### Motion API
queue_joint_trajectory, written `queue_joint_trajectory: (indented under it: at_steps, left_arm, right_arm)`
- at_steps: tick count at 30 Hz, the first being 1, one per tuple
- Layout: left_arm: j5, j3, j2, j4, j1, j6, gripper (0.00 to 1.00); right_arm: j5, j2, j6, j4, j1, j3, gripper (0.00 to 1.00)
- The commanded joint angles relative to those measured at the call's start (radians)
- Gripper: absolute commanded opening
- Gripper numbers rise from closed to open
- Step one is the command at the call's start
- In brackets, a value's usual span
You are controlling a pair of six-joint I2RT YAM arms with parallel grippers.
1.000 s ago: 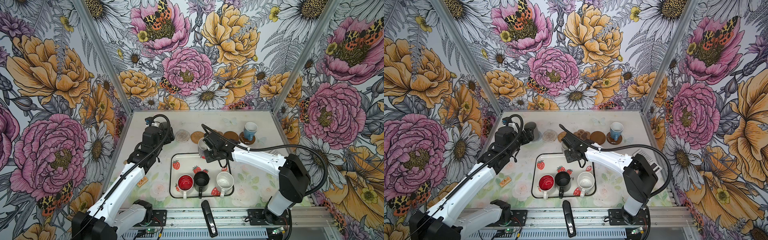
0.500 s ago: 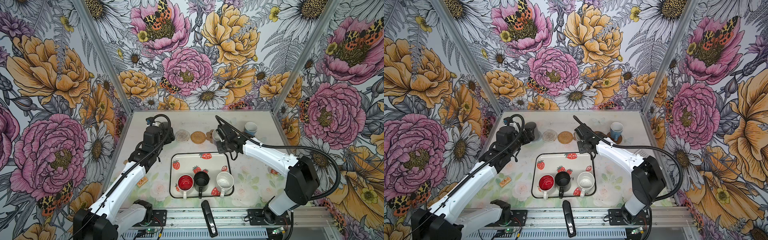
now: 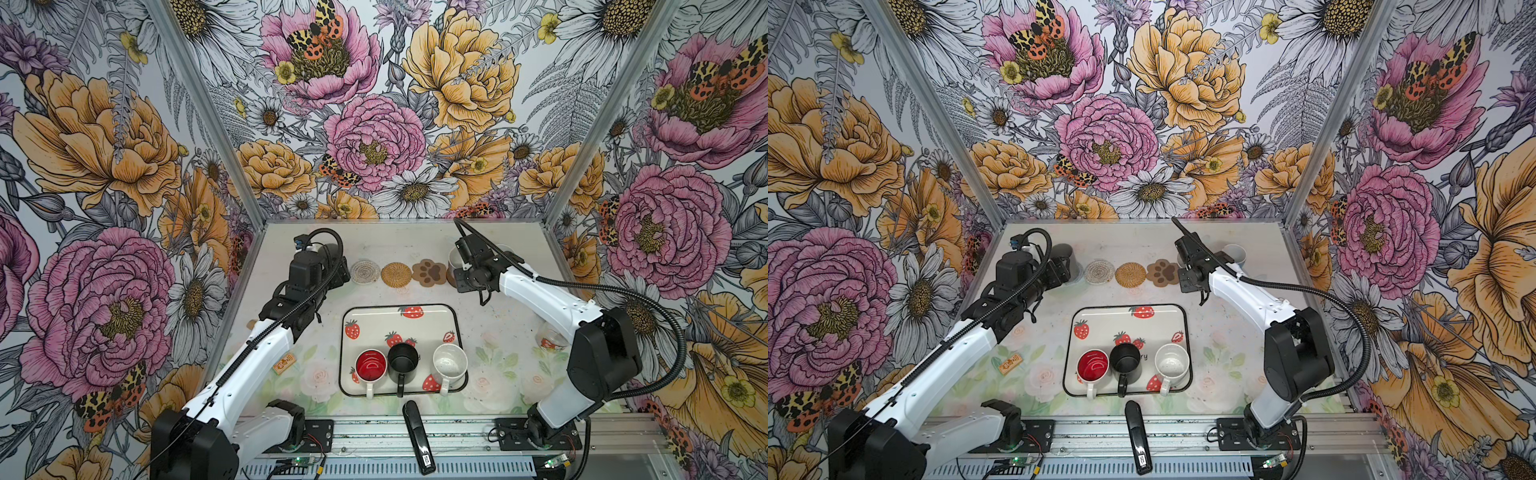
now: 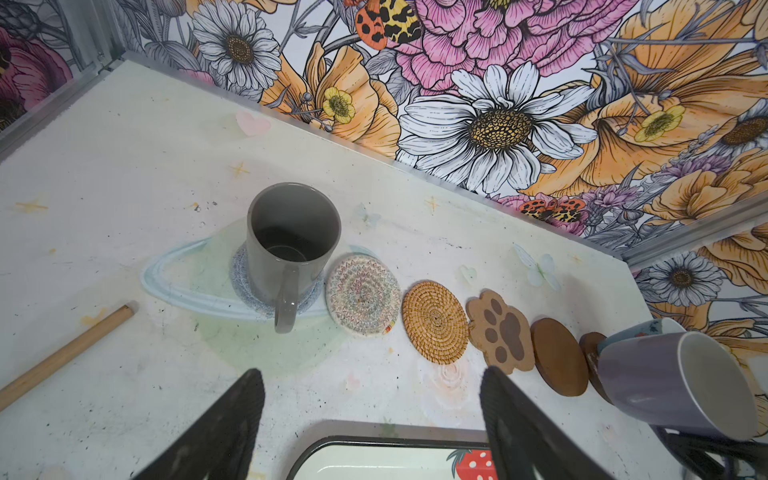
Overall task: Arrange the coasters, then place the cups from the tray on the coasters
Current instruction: 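Lift the lavender mug and carry it toward the round brown coaster, then lower the lavender mug onto the round brown coaster beside the paw coaster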
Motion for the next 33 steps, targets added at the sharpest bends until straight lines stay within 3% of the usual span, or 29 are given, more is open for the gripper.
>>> queue_joint_trajectory:
  at_steps: [1,17,33]
  left_arm:
    - [0.017,-0.002,-0.002,0.027,0.011,-0.006,0.83]
    - [0.016,-0.006,-0.009,0.021,0.023,-0.004,0.83]
    - [0.003,-0.014,-0.026,0.016,0.036,-0.009,0.83]
  right_arm:
    - [-0.003,0.024,-0.027,0.053,-0.034,0.05,0.0]
    - [-0.144,0.16,-0.03,0.073,-0.116,0.126,0.0]
    - [-0.183,0.228,-0.014,0.106,-0.15,0.146,0.0]
